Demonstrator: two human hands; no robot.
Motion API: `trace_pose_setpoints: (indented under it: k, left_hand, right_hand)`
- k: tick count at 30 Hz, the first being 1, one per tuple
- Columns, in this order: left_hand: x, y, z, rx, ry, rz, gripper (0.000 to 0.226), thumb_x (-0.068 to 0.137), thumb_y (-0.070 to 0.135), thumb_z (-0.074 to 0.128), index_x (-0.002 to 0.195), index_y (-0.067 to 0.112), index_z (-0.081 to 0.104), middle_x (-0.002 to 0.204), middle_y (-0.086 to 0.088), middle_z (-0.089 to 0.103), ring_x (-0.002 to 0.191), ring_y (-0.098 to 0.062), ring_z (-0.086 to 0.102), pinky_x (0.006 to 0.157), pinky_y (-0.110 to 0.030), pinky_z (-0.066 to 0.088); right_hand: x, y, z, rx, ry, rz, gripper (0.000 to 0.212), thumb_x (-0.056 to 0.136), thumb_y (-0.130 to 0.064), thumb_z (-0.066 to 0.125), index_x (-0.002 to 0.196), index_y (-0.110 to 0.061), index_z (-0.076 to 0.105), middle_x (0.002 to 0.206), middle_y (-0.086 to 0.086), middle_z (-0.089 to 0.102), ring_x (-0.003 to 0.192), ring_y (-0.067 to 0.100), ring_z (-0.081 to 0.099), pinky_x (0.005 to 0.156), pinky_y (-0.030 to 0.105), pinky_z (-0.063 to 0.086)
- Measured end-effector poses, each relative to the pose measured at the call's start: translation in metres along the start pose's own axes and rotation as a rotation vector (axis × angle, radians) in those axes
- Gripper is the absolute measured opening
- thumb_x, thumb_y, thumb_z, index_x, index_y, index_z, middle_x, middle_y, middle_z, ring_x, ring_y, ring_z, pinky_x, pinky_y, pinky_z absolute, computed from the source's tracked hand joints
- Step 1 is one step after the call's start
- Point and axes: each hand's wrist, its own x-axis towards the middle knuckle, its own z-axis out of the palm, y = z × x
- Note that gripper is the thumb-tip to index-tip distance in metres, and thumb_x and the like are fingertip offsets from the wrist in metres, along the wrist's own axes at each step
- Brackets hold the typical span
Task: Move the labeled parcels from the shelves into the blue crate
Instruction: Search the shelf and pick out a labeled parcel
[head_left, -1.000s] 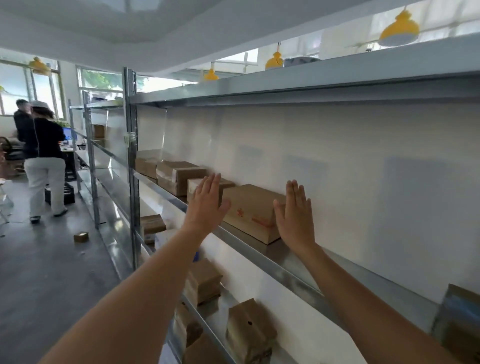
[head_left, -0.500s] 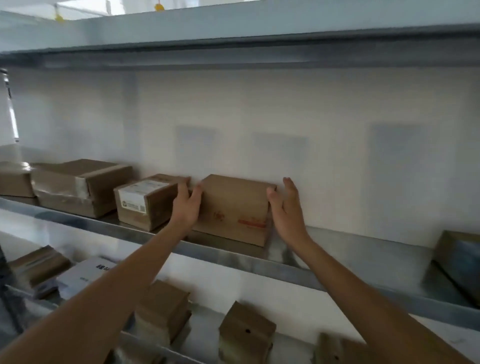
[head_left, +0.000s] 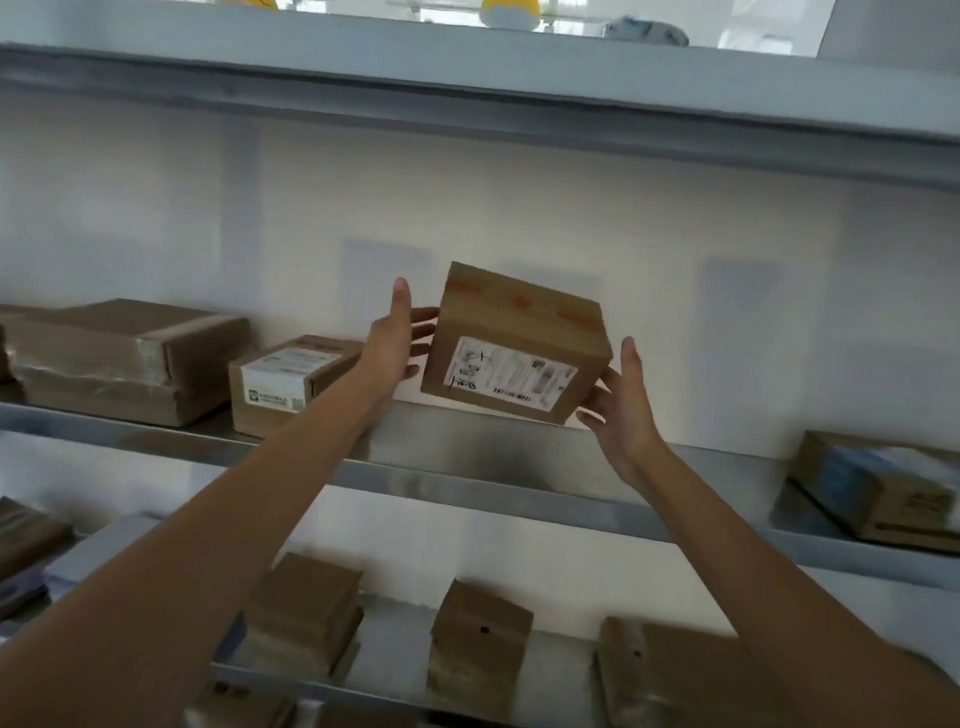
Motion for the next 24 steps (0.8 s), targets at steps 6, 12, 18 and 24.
trace_pose_setpoints:
  k: [6,12,18,24]
  left_hand:
    - [-0.002,0.001,0.005,0.070,-0.098,0.005,0.066,0.097,0.062,0.016,0.135,0.022,0.052,0.128,-0.001,0.059,0.119,-0.023,0.052,0.108,-0.045,0.034]
    - [-0.010,-0.007,0.002,-0.003,-0.128,-0.085,0.061,0.097,0.061,0.020,0.137,0.025,0.049,0.129,-0.001,0.057,0.120,-0.022,0.050,0.110,-0.046,0.034]
    - [-0.008,-0.011,-0.006,0.151,-0.103,-0.063,0.055,0.097,0.059,0.026,0.114,0.020,0.062,0.101,-0.005,0.064,0.086,-0.020,0.059,0.090,-0.037,0.046]
    - [-0.013,-0.022,0.006,0.232,-0.263,-0.219,0.054,0.098,0.057,0.028,0.107,0.015,0.059,0.097,-0.008,0.062,0.088,-0.021,0.060,0.086,-0.035,0.050]
  right_hand:
    - [-0.010,-0.016,0.006,-0.044,0.037,-0.033,0.070,0.092,-0.071,0.022,0.134,-0.027,0.055,0.120,0.002,0.067,0.109,0.019,0.061,0.107,0.043,0.041]
    - [-0.018,-0.019,0.012,-0.124,0.083,-0.030,0.037,0.097,-0.059,0.033,0.106,-0.038,0.061,0.105,-0.008,0.067,0.102,0.010,0.059,0.099,0.038,0.042]
    - [-0.018,-0.013,0.009,-0.205,0.166,-0.054,0.032,0.095,-0.048,0.051,0.117,-0.028,0.062,0.105,-0.008,0.061,0.103,0.018,0.060,0.079,0.032,0.051]
    - [-0.024,-0.001,-0.006,-0.267,0.223,-0.005,0.037,0.090,-0.055,0.056,0.110,-0.025,0.063,0.103,-0.006,0.064,0.095,0.013,0.061,0.083,0.033,0.053]
